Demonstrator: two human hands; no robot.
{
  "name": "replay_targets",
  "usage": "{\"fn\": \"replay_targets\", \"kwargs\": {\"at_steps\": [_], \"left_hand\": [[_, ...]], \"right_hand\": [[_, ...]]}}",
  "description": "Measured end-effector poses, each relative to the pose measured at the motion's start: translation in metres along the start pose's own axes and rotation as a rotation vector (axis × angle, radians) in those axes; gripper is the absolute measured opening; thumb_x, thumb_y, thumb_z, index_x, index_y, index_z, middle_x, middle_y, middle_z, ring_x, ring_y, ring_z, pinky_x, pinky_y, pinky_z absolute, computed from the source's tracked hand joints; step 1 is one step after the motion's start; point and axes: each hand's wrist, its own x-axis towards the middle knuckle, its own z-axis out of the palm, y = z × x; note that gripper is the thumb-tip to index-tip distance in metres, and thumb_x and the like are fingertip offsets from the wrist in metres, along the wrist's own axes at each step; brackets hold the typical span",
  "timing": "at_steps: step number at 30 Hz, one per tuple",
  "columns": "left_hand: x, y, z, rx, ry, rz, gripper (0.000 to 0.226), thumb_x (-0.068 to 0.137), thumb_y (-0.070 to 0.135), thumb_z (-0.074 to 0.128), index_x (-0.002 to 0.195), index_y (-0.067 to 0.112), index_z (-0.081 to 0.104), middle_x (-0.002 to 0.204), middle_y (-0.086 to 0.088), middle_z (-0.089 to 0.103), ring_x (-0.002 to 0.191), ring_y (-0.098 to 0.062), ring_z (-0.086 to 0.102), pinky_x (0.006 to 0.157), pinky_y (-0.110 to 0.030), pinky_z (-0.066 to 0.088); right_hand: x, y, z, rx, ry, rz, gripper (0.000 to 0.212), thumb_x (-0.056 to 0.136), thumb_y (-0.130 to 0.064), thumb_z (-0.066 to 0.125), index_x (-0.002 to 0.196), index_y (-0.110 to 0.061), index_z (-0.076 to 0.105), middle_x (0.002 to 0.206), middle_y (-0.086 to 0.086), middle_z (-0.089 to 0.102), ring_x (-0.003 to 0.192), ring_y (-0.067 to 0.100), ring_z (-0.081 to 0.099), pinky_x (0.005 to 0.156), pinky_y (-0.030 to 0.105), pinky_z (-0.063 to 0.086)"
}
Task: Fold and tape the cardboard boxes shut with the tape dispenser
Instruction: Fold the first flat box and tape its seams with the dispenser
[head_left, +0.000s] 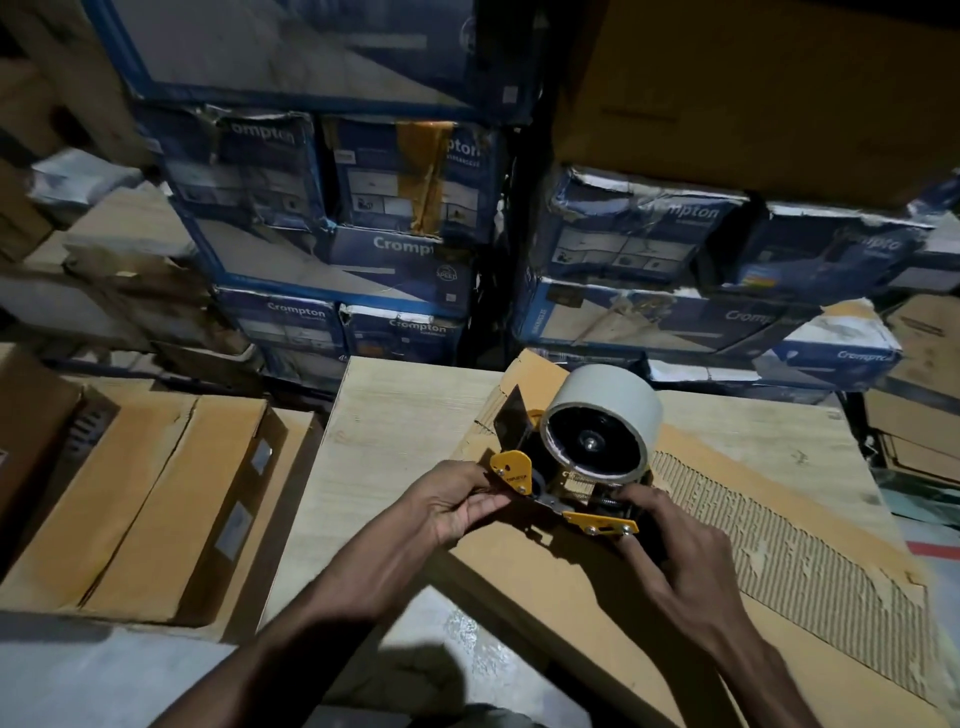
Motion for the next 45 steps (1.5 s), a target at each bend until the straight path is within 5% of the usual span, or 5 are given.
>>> {"fn": "replay_targets", "kwargs": {"at_steps": [5, 8, 15, 25, 45], "left_hand": [[0.014, 0.010, -0.002, 0.170, -0.022, 0.249, 0.039, 0.094, -0.017, 0.058, 0.127, 0.003, 0.064, 0.116, -0.021, 0.074, 0.089, -0.027, 0.078, 0.070, -0.037, 0.066], [0.017, 0.028, 0.001, 0.272, -0.041, 0.338, 0.049, 0.092, -0.017, 0.060, 0.131, 0.012, 0.060, 0.102, -0.022, 0.077, 0.092, -0.030, 0.078, 0.075, -0.039, 0.066], [0.032, 0.074, -0.004, 0.430, 0.010, 0.454, 0.073, 0.090, -0.015, 0.065, 0.152, 0.020, 0.048, 0.094, -0.026, 0.076, 0.065, -0.018, 0.073, 0.059, -0.027, 0.063], [0.053, 0.096, -0.045, 0.497, -0.082, 0.461, 0.099, 0.081, 0.001, 0.081, 0.163, 0.022, 0.029, 0.100, -0.025, 0.077, 0.090, -0.032, 0.078, 0.083, -0.037, 0.064], [0.071, 0.077, -0.056, 0.515, -0.035, 0.582, 0.086, 0.088, 0.000, 0.078, 0.160, 0.021, 0.037, 0.098, -0.020, 0.078, 0.093, -0.033, 0.078, 0.085, -0.036, 0.063]], "right_hand": [[0.007, 0.004, 0.004, -0.009, -0.039, 0.007, 0.039, 0.091, -0.036, 0.061, 0.129, -0.038, 0.054, 0.104, -0.012, 0.075, 0.067, 0.000, 0.061, 0.059, 0.015, 0.050], [0.020, 0.002, 0.012, -0.003, -0.065, 0.052, 0.043, 0.091, -0.031, 0.067, 0.131, -0.038, 0.054, 0.108, -0.015, 0.074, 0.075, -0.004, 0.059, 0.066, 0.009, 0.042], [0.053, 0.013, 0.020, 0.008, -0.050, 0.004, 0.050, 0.091, -0.021, 0.077, 0.132, -0.037, 0.052, 0.112, -0.015, 0.070, 0.085, 0.001, 0.061, 0.066, 0.033, 0.061], [0.039, 0.044, -0.006, -0.120, -0.109, -0.071, 0.037, 0.097, -0.037, 0.065, 0.132, -0.035, 0.052, 0.107, -0.008, 0.075, 0.076, 0.012, 0.071, 0.060, 0.034, 0.060], [0.033, 0.044, 0.002, -0.187, -0.165, -0.079, 0.039, 0.096, -0.049, 0.046, 0.131, -0.034, 0.052, 0.102, -0.009, 0.073, 0.063, 0.010, 0.065, 0.048, 0.030, 0.053]]}}
